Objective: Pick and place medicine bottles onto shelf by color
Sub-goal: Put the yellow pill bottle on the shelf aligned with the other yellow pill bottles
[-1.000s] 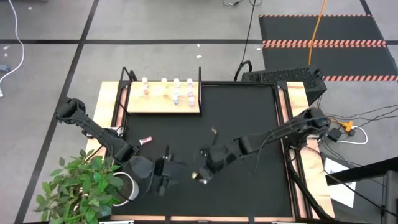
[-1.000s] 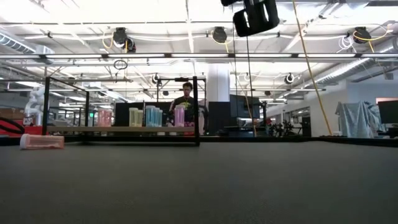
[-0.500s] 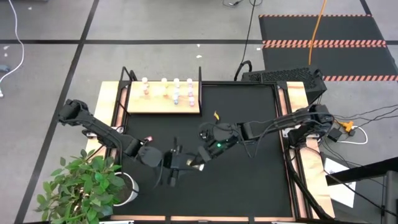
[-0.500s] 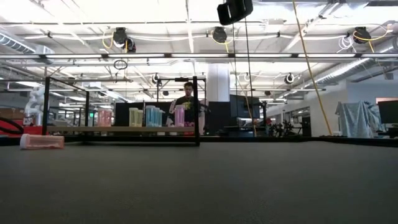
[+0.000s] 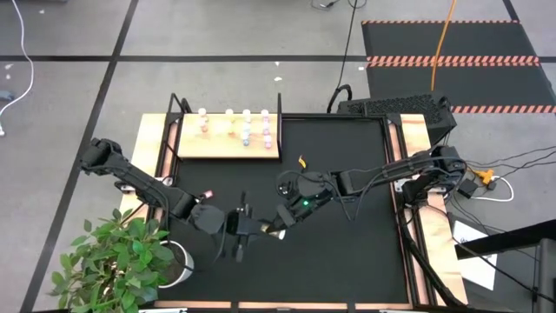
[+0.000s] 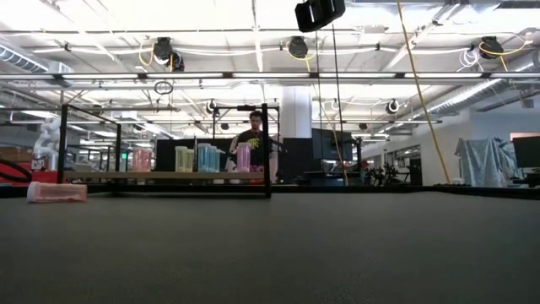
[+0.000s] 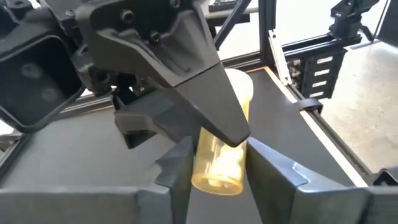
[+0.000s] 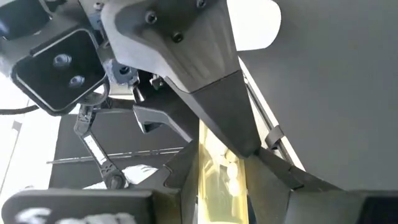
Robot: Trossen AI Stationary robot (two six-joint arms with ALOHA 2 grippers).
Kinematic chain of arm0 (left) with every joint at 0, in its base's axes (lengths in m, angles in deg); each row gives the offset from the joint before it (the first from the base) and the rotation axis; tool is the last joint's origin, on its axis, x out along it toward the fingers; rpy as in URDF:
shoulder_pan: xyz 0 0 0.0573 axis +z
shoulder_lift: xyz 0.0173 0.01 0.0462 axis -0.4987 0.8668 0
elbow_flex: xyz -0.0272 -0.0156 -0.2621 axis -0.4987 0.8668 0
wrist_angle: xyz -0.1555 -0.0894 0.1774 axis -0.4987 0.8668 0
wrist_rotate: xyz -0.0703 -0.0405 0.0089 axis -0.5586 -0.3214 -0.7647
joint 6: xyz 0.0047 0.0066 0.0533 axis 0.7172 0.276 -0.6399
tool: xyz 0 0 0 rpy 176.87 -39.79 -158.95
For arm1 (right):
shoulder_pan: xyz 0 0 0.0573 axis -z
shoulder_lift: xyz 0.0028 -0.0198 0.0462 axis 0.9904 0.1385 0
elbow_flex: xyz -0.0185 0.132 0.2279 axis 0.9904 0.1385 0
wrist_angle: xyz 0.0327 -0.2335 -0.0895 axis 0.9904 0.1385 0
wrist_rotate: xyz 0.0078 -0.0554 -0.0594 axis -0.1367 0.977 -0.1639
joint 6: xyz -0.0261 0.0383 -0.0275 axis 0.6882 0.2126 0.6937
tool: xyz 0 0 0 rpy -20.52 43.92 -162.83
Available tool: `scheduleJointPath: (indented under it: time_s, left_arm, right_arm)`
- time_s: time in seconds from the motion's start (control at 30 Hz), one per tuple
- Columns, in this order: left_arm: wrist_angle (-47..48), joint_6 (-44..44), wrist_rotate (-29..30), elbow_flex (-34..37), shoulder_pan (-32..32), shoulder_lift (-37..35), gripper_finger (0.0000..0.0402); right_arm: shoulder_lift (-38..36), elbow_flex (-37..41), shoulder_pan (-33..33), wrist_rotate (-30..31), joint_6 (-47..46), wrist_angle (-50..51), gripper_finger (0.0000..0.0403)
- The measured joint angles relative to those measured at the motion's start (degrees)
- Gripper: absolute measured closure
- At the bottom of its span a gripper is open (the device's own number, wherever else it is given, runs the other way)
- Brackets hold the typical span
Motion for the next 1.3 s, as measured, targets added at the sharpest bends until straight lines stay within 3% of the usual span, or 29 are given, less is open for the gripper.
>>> scheduleJointPath:
  time_s: [0.23, 0.6, 0.73, 0.93, 1.03, 1.2, 1.3]
  left_arm:
    - [-0.2, 2.1, -2.2, 0.0, -0.1, -0.1, 0.0300]
    - [-2.5, 4.5, -1.4, 0.0, 0.0, -1.1, 0.0286]
    - [-9.8, 4.9, 0.3, -0.2, 0.4, -3.7, 0.0285]
    - [-16.1, 3.6, -1.8, 0.1, 3.9, -7.2, 0.0285]
    - [-19.8, 5.7, -2.8, 0.0, 6.9, -7.5, 0.0285]
    - [-30.6, 9.4, -7.2, 0.0, 11.2, -5.4, 0.0284]
    - [-37.5, 10.6, -7.9, 0.0, 13.3, -2.9, 0.0284]
  right_arm:
    - [0.0, 0.1, -0.2, -1.3, 2.3, -2.0, 0.0286]
    - [-2.9, 0.2, -0.5, 0.6, 12.1, -4.1, 0.0211]
    - [-9.2, 0.2, -0.7, 6.0, 21.2, -4.1, 0.0181]
    - [-21.1, -0.3, -1.0, 20.2, 47.4, -6.5, 0.0166]
    - [-24.7, -0.3, -1.2, 22.6, 58.3, -4.9, 0.0165]
    - [-26.8, 0.1, -1.5, 25.9, 65.1, -0.3, 0.0165]
    - [-26.8, 4.3, -1.9, 26.4, 67.8, -6.1, 0.0165]
